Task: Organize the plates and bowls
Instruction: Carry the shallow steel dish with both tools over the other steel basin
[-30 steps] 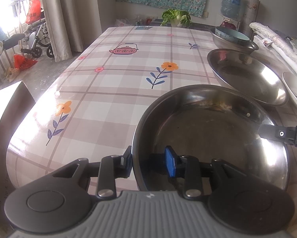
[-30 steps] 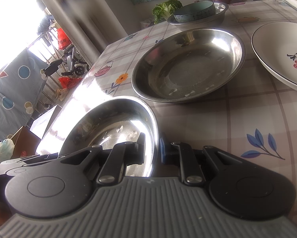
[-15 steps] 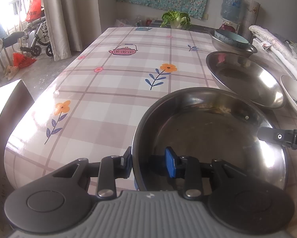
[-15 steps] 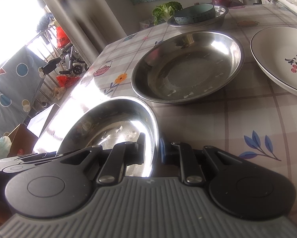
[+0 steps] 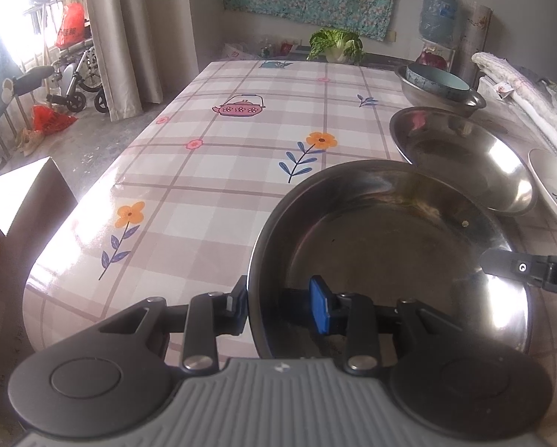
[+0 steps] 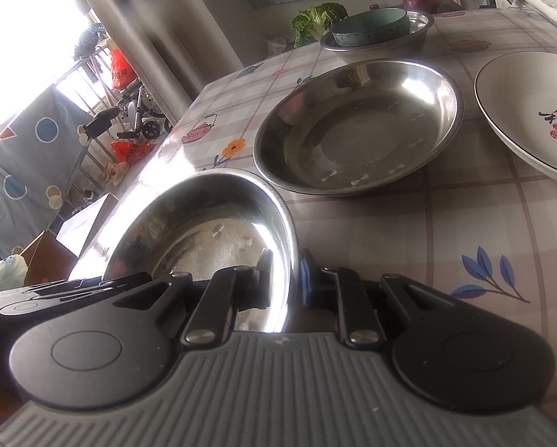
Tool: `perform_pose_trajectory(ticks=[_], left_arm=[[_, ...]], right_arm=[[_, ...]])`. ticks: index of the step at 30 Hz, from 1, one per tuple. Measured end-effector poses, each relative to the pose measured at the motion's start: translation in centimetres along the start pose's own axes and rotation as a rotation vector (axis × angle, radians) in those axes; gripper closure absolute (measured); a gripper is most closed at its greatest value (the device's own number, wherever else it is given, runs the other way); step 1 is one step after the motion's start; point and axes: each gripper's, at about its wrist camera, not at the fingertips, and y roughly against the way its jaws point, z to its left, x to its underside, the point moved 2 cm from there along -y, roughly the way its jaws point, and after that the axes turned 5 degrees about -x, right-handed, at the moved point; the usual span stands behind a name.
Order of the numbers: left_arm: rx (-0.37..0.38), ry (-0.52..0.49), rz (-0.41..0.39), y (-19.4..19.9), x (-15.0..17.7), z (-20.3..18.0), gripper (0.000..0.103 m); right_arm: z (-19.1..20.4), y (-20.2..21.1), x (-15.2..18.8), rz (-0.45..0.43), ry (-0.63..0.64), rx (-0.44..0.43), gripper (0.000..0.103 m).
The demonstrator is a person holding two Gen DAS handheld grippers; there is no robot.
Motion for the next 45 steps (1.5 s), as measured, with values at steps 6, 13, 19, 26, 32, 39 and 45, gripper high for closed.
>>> perform_pose_trajectory(ticks=[6,13,19,26,32,39,45], left_arm=[[-0.011,-0.008,-0.001,0.3,-0.3,-0.2,0.069],[-0.005,0.004,0.002,0.5,-0.3,0.1,0.069],[-0.005,0.012,-0.003,0.6,-0.5,0.2,0.069],[-0.008,0.016,-0.008,0.9,-0.6,0.4,0.069],[-0.010,0.016,-0.015,1.3,-0.6,0.3,0.069],[-0.008,0.016,-0.021,1.6,-0.6,0.2,0.069],[-0.009,0.016,-0.028,1.9,-0.7,0.1,0.069]], right_arm=[[-0.2,-0.1,0.0,0.014,-0.006,0.004,0.089],[0.3,0.1,-0.2,0.012,0.008,0.012,0.088],[0.5,0.2,-0.2,0.011,0.014,0.013,0.088],[0.7,0.3,-0.3,0.006,0.018,0.011,0.088],[0.7,0.5,-0.3,0.002,0.017,0.010,0.088],[0.6,0.9,-0.2,-0.006,0.014,0.008,0.088],[0.6,1.2,-0.2,-0.014,0.015,0.007,0.088]])
